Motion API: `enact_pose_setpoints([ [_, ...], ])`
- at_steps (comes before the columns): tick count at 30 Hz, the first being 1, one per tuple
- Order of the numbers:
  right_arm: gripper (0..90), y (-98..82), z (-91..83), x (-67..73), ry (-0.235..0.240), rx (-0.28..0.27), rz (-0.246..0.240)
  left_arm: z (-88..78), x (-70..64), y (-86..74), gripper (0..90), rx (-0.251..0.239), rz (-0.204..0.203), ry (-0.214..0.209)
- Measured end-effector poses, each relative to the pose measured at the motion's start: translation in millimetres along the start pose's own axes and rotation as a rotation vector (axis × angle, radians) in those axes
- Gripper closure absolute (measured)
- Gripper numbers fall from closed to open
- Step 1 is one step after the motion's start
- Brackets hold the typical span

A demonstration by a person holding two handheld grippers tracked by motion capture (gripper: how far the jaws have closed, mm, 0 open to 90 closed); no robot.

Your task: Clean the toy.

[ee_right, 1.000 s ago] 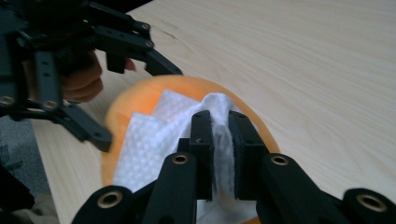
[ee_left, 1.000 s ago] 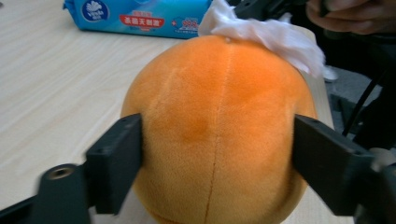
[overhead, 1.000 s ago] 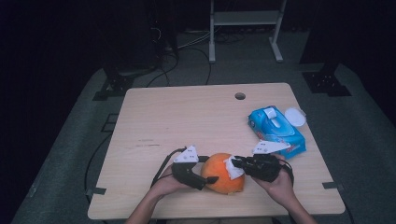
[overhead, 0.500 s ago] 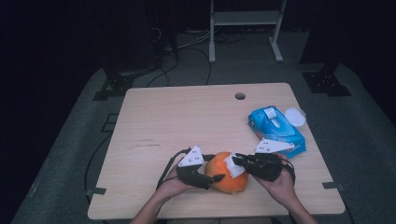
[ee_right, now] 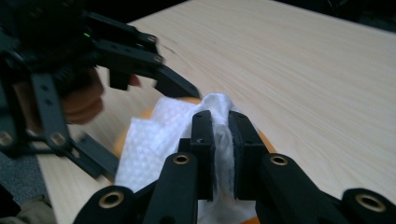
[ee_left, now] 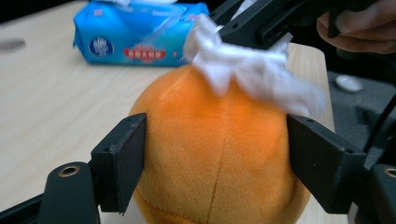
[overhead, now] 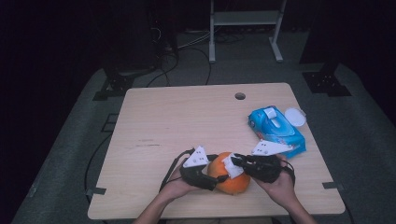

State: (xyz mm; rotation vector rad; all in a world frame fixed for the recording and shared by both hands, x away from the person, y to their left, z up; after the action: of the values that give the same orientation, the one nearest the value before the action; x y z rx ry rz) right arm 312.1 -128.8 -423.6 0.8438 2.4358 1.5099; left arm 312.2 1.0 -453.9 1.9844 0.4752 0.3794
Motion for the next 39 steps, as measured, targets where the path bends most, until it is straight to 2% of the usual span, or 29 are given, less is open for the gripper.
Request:
enact_pose_setpoints([
  [3, 80.6, 7.0, 3.1, 17.4, 0.032, -0.003, -0.041, 0.9, -8.9, 4.3, 23.5, 0.002, 0.056, 0.013],
  [4, 80.6, 7.0, 3.1, 17.4, 0.032, -0.003, -0.041, 0.9, -8.9, 4.3, 23.5, 0.002, 0.056, 0.013],
  [5, 80.5, 8.4, 7.0, 27.3, 0.055, 0.006, -0.064, 0.4, -12.5, 4.7, 23.5, 0.006, 0.091, 0.018],
  [6, 80.6, 8.7, 7.6, 29.0, 0.067, 0.003, -0.059, 0.4, -12.5, 4.7, 23.5, 0.006, 0.091, 0.018],
  [10, 80.6, 8.1, 5.6, 25.4, 0.081, 0.001, -0.038, 0.1, -14.8, 4.5, 23.5, 0.002, 0.130, 0.021],
  [12, 80.6, 7.3, 2.2, 17.2, 0.056, 0.000, -0.034, 0.0, -12.7, 1.9, 23.5, 0.009, 0.138, 0.021],
  [15, 80.6, 0.8, -2.7, 1.1, 0.025, -0.001, 0.002, -1.7, -6.1, -4.6, 23.3, 0.022, 0.116, 0.002],
  [16, 80.6, 0.8, -2.7, 1.1, 0.025, -0.001, 0.002, -1.7, -6.1, -4.6, 22.6, 0.022, 0.116, 0.002],
  [17, 80.6, -4.9, -3.4, -5.6, 0.028, 0.000, 0.039, -2.3, -2.7, -8.1, 21.1, 0.037, 0.076, -0.043],
  [18, 80.6, -6.6, -2.3, -6.0, 0.039, 0.000, 0.051, -3.1, -0.5, -7.9, 19.3, 0.039, 0.044, -0.064],
  [19, 80.6, -7.1, -0.1, -4.8, 0.047, -0.003, 0.054, -3.7, 2.1, -6.5, 16.6, 0.037, 0.018, -0.066],
  [20, 80.6, -7.1, -0.1, -4.8, 0.047, -0.003, 0.054, -3.7, 2.1, -6.5, 13.5, 0.037, 0.018, -0.066],
  [21, 80.4, -6.1, 5.3, 0.9, 0.070, -0.002, 0.048, -6.1, 3.7, -0.4, 11.7, -0.003, -0.005, -0.066],
  [22, 80.4, -5.5, 8.8, 5.0, 0.087, 0.000, 0.039, -6.7, 3.1, 1.6, 11.2, -0.014, -0.001, -0.061],
  [23, 80.4, -5.3, 11.8, 8.4, 0.091, 0.006, 0.025, -6.3, 1.6, 1.0, 11.8, -0.002, 0.015, -0.064],
  [25, 80.4, -4.8, 14.4, 11.8, 0.088, 0.017, 0.006, -3.6, 1.8, -6.2, 16.6, 0.048, 0.064, -0.039],
  [26, 80.4, -4.8, 14.4, 11.8, 0.088, 0.017, 0.006, -3.6, 1.8, -6.2, 17.7, 0.048, 0.064, -0.039],
  [29, 80.3, -12.6, 10.0, 0.4, 0.042, 0.043, 0.004, -5.3, 13.2, -19.1, 21.7, 0.085, 0.024, -0.058],
  [32, 80.3, -22.7, 7.3, -11.7, 0.034, 0.050, 0.050, -8.5, 19.9, -25.7, 21.5, 0.113, -0.034, -0.103],
  [34, 80.3, -23.1, 6.6, -12.8, 0.033, 0.048, 0.057, -8.8, 20.3, -23.4, 14.8, 0.101, -0.028, -0.092],
  [35, 80.3, -22.1, 6.9, -11.9, 0.033, 0.043, 0.066, -8.4, 18.1, -19.6, 14.8, 0.077, -0.025, -0.093],
  [36, 80.2, -19.6, 9.1, -7.6, 0.036, 0.036, 0.054, -7.7, 15.1, -15.7, 10.7, 0.054, -0.014, -0.097],
  [37, 80.2, -19.0, 9.8, -5.3, 0.043, 0.035, 0.050, -4.5, 9.8, -12.7, 10.7, 0.050, 0.003, -0.092],
  [38, 80.1, -18.2, 10.8, -3.0, 0.050, 0.033, 0.045, -2.1, 7.6, -13.8, 10.7, 0.066, 0.014, -0.084],
  [39, 80.1, -18.2, 10.8, -3.0, 0.050, 0.033, 0.045, -2.1, 7.6, -13.8, 11.3, 0.066, 0.014, -0.084],
])
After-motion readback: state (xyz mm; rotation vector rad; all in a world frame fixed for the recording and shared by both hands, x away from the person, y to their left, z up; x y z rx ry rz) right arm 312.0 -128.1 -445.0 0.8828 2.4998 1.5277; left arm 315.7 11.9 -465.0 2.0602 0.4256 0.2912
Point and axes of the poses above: each handheld gripper's, and its own axes: z roughly forward along the jaws, y roughly out of its top, x roughly to its left, the point moved 7 cm from there along z, roughly forward along the jaws, and after that the axes turned 9 degrees about y, right-handed, at the moved point
